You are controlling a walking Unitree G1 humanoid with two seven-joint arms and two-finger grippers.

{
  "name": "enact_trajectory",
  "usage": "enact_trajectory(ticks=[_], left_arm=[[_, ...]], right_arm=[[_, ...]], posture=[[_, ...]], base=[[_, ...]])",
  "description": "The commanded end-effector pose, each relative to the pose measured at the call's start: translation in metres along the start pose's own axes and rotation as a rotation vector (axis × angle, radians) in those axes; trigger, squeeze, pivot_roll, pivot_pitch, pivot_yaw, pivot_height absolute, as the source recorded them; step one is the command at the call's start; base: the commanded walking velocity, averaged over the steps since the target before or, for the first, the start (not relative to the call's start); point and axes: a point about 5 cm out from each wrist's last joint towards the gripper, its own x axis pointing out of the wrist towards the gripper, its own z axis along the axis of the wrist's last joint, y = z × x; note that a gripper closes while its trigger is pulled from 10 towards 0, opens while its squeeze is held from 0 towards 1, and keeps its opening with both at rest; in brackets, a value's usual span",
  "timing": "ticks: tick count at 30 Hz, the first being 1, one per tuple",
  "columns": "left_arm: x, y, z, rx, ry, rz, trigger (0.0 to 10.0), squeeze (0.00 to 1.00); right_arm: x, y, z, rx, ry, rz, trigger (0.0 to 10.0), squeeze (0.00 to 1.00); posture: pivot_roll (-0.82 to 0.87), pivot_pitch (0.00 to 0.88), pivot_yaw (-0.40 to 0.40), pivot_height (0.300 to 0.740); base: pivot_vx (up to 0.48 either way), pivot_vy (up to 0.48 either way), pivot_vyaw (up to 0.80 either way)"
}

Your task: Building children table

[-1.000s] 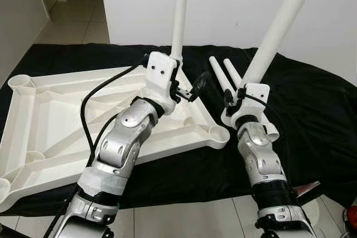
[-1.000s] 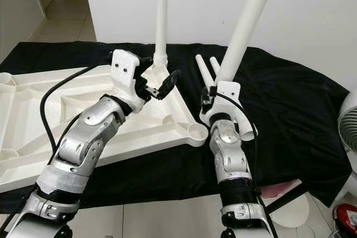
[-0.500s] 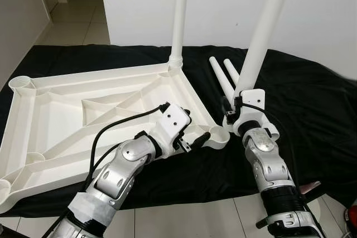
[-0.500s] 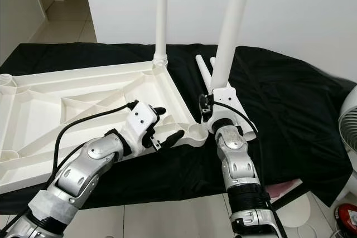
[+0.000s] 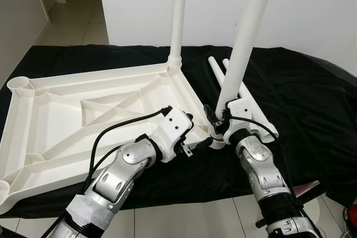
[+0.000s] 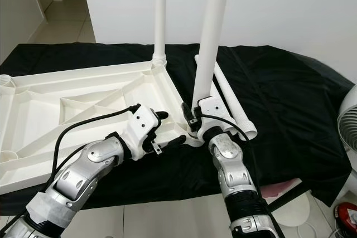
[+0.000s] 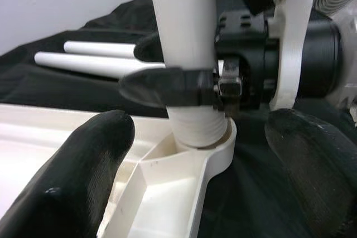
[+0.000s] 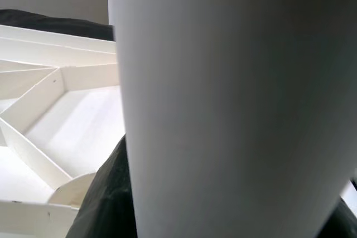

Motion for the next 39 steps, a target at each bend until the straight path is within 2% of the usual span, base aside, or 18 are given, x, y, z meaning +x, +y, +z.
enact_trajectory(ticks=[1,9,18,26,32,36,39], left_arm=[[-0.002,-0.001,-0.002,-0.003,0.013,-0.014,10.0,0.00],[-0.004,-0.001,0.001,-0.006,0.008,-0.007,10.0,0.00],[-0.005,0.002,0.004,-0.003,0.002,0.004,10.0,0.00],[-0.005,0.004,0.007,0.001,-0.005,0.009,10.0,0.00],[-0.006,0.004,0.008,0.002,-0.007,0.010,10.0,0.00],[-0.006,0.005,0.009,0.002,-0.010,0.014,10.0,0.00],[-0.007,0.005,0.010,0.003,-0.011,0.015,10.0,0.00]], right_arm=[[-0.005,0.002,-0.012,-0.008,0.051,0.019,10.0,0.00],[-0.010,0.000,-0.022,0.021,0.080,0.018,10.0,0.00],[-0.023,0.007,-0.028,-0.028,0.050,0.155,10.0,0.00],[-0.028,0.005,-0.025,-0.032,0.041,0.196,10.0,0.00],[-0.031,0.002,-0.032,0.044,0.065,0.171,10.0,0.00],[-0.033,0.000,-0.043,0.153,0.103,0.114,10.0,0.00],[-0.033,0.000,-0.047,0.178,0.125,0.098,10.0,0.00]], posture=[[0.05,0.045,-0.033,0.740],[0.06,0.049,-0.032,0.740],[0.06,0.054,-0.032,0.740],[0.05,0.053,-0.029,0.740],[0.06,0.056,-0.029,0.740],[0.06,0.058,-0.028,0.740],[0.06,0.057,-0.027,0.740]], base=[[0.000,0.000,0.00],[0.000,0.000,0.00],[0.000,0.000,0.00],[0.000,0.000,0.00],[0.000,0.000,0.00],[0.000,0.000,0.00],[0.000,0.000,0.00]])
